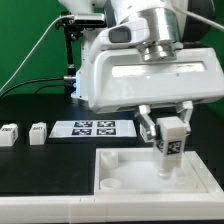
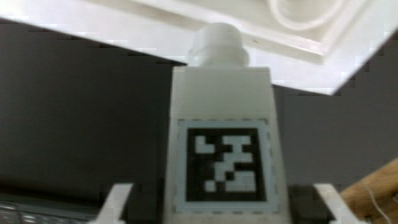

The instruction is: Assemble one leg

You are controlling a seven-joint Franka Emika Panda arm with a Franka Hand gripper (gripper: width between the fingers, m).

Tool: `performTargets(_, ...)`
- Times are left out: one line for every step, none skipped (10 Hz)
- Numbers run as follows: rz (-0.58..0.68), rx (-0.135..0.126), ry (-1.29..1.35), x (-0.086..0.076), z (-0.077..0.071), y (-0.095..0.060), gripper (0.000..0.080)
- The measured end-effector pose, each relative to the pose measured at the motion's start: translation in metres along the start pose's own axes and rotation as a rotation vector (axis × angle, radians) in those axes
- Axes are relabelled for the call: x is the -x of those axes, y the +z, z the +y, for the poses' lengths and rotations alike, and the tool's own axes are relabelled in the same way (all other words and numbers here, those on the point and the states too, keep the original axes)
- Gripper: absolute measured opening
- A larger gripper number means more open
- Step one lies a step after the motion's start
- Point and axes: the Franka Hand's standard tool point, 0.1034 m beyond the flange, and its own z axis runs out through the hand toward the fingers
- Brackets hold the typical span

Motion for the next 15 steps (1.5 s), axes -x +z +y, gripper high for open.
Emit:
performTargets(-0.010, -0.013, 0.038, 0.007, -0.007, 0.001, 0.0294)
performTargets(-0.013, -0.025, 0.043, 0.008, -0.017, 0.002, 0.0294)
performTargets(-0.015, -0.034, 0.056, 0.009, -0.023, 0.003, 0.0294)
performTargets(-0.010, -0.040, 0.064, 0.008, -0.029, 0.004, 0.0294)
performTargets(0.024, -0.037, 0.063, 0.003, -0.034, 0.004, 0.0294)
performTargets(0.018, -0.036, 0.061, 0.005, -0.032, 0.006, 0.0294)
performTargets(0.017, -0.036, 0.062, 0.006, -0.031, 0.006, 0.0294)
performTargets(0.017, -0.036, 0.062, 0.006, -0.032, 0.006, 0.0294)
performTargets(0.017, -0.036, 0.062, 0.006, -0.032, 0.006, 0.0294)
performTargets(0.047, -0.026, 0.067, 0.007, -0.031, 0.008, 0.0294)
performTargets(0.102, -0.016, 0.067, 0.005, -0.036, 0.011, 0.0294)
performTargets(0.090, -0.028, 0.061, 0.003, -0.043, 0.012, 0.0294)
performTargets(0.089, -0.032, 0.056, 0.003, -0.046, 0.012, 0.0294)
performTargets(0.089, -0.034, 0.052, 0.003, -0.049, 0.012, 0.0294)
performTargets(0.089, -0.037, 0.048, 0.002, -0.053, 0.012, 0.0294)
